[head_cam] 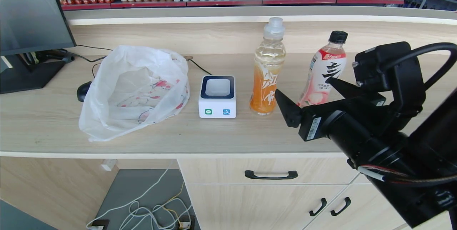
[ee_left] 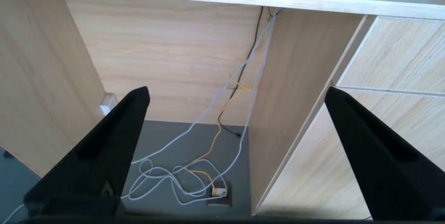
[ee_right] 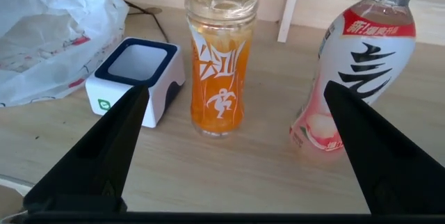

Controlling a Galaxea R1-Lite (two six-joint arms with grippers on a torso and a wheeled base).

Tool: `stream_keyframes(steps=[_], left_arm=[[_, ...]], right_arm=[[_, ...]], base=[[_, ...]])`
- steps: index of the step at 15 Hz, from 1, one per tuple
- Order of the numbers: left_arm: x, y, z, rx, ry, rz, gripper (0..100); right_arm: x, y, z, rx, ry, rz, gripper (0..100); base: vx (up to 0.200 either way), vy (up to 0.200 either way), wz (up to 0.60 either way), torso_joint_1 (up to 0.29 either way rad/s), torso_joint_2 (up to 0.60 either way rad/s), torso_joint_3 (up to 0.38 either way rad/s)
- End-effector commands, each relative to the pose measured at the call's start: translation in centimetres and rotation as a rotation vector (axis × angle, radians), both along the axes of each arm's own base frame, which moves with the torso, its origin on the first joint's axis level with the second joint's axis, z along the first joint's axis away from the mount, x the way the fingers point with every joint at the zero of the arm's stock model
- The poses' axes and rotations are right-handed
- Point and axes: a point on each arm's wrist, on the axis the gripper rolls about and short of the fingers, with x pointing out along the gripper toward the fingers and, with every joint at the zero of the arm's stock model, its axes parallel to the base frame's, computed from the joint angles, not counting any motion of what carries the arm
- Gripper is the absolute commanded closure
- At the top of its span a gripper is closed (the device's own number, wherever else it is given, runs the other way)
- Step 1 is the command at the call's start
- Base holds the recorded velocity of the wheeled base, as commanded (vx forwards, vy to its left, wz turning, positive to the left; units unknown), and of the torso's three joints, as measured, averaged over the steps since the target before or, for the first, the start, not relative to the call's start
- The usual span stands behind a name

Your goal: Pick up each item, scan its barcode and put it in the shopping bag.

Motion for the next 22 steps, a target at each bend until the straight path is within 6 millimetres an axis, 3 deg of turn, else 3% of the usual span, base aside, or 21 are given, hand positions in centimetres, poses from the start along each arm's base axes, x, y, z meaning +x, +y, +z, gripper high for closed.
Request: stream_keyframes(steps=[1,8,15,22], left_arm=[[0.0,0.0,0.0,0.000,0.000,0.000,0],[0.0,0.0,0.0,0.000,0.000,0.000,0],[0.0,0.0,0.0,0.000,0.000,0.000,0],[0.0,0.0,0.0,0.000,0.000,0.000,0]], right_arm=[[0.6,0.8,-1.1,-0.012,0.015,-0.015,0],[2.4,2.4,-1.7,0.011,0.005,-0.029,0],[5.3,0.5,-1.6,0.004,-0.019,0.006,0],[8.0,2.3,-2.3,0.039,-0.010,0.009,0]], base=[[0.000,0.000,0.00,0.000,0.00,0.000],[0.000,0.000,0.00,0.000,0.00,0.000],[0.000,0.000,0.00,0.000,0.00,0.000],[0.000,0.000,0.00,0.000,0.00,0.000]])
